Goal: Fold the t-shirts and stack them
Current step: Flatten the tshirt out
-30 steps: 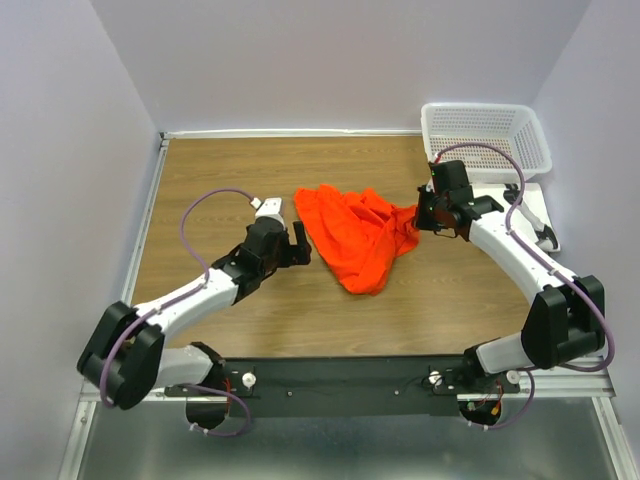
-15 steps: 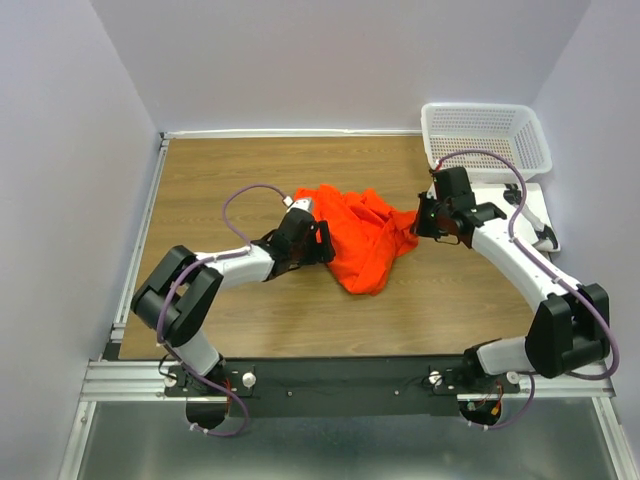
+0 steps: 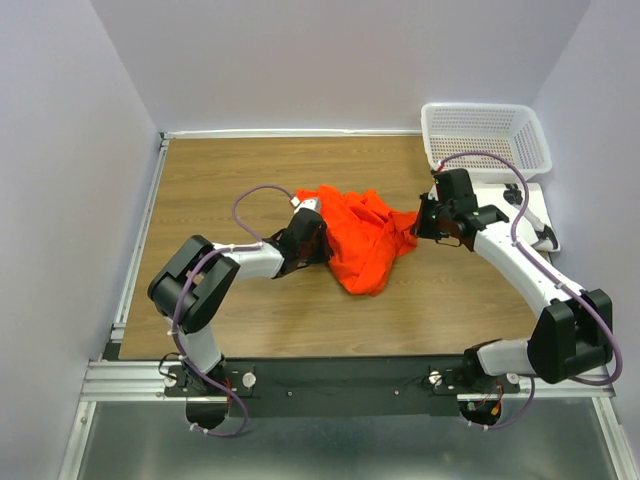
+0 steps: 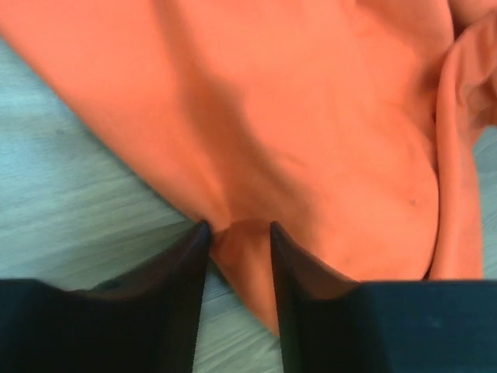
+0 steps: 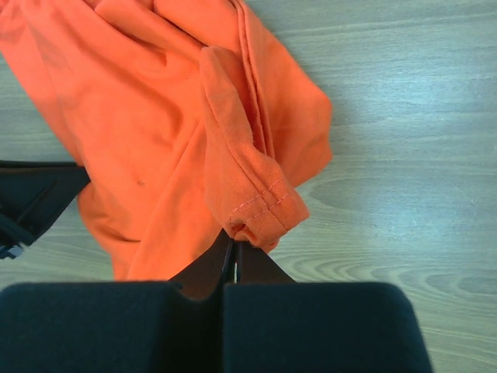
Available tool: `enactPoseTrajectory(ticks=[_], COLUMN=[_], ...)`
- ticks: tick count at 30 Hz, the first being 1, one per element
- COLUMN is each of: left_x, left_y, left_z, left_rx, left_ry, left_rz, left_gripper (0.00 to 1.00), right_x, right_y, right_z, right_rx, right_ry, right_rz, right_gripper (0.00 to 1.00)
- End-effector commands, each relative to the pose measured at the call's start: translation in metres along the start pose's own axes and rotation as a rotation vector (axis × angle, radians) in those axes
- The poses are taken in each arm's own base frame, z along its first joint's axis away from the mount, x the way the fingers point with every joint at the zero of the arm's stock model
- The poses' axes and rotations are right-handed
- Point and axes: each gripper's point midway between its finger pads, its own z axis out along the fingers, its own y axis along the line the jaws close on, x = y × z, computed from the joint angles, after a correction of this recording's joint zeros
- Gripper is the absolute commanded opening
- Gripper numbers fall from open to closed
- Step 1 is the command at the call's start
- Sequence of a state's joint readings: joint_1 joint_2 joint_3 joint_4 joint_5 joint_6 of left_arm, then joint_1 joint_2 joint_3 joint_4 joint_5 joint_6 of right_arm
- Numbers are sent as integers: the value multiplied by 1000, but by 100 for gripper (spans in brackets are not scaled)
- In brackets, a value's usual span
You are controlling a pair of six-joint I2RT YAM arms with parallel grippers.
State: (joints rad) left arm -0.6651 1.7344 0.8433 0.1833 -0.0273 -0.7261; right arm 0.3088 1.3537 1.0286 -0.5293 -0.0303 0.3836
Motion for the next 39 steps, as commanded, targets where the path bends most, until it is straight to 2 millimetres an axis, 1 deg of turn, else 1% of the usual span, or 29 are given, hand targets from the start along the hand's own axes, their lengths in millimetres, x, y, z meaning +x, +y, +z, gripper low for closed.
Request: enactPoseTrajectory(ticks=[1,2,3,4,5,6,7,8,9,10,11,12,13,15,16,19,20,24,27,29,30,31,33,34,35,36,37,38,39], left_x=[14,10,1,-17,-29,-42,-72,-90,-109,-143,-161,-173,-199,-217,-229,-243,-245,-250,-255,-247,-248,-249,-251,-259,-264,-264,-274,-299,-305], left_y=[9,15,15,20,27,33,40,45,54,54,56,58,52,47,43,39,39,47,36,35,38,35,33,29,26,28,23,8,6], left_z=[6,5,0,-4,-12,-30,-47,-63,-94,-122,-143,-173,-202,-230,-251,-271,-274,-263,-230,-191,-167,-150,-123,-100,-89,-68,-64,-70,-63], left_rx=[-43,-80,-98,-154,-197,-249,-329,-376,-439,-515,-558,-614,-660,-688,-704,-724,-737,-810,-756,-714,-711,-681,-674,-667,-663,-670,-665,-640,-634], left_ry=[37,22,-2,-59,-90,-109,-198,-241,-272,-371,-412,-427,-506,-546,-585,-623,-629,-613,-592,-538,-534,-530,-502,-498,-495,-473,-489,-558,-570], left_rz=[-12,-4,6,17,48,69,80,96,134,151,174,244,247,300,327,363,368,422,482,541,547,557,559,558,561,570,566,542,542], left_gripper=[14,0,0,0,0,0,0,0,0,0,0,0,0,0,0,0,0,0,2,10,10,10,10,8,7,7,7,5,5], right_x=[1,-1,-9,-12,-22,-31,-37,-43,-49,-60,-63,-67,-70,-73,-73,-70,-69,-59,-57,-54,-54,-51,-47,-44,-40,-41,-40,-43,-45], right_y=[5,2,2,2,-7,-7,-10,-12,-19,-22,-21,-22,-20,-14,-9,-7,-8,-16,-23,-25,-23,-21,-20,-20,-21,-26,-29,-33,-34], right_z=[-10,-11,-18,-22,-27,-37,-45,-51,-58,-72,-77,-84,-91,-103,-107,-111,-111,-107,-104,-99,-97,-91,-81,-71,-64,-60,-55,-50,-48], right_rx=[-23,-6,0,2,53,63,82,99,142,164,161,167,152,113,87,68,71,99,133,143,136,126,119,123,131,161,180,210,224], right_ry=[-5,-19,-49,-65,-110,-146,-175,-199,-230,-281,-294,-315,-332,-355,-362,-363,-364,-344,-340,-326,-319,-295,-264,-232,-209,-203,-194,-188,-190], right_rz=[1,1,-4,-7,-9,-19,-24,-28,-37,-37,-44,-61,-70,-104,-117,-136,-135,-126,-116,-115,-112,-114,-107,-102,-103,-84,-79,-74,-59], right_gripper=[1,0,0,0,0,0,0,0,0,0,0,0,0,1,0,0,0,1,1,1,1,1,1,2,2,3,2,3,3])
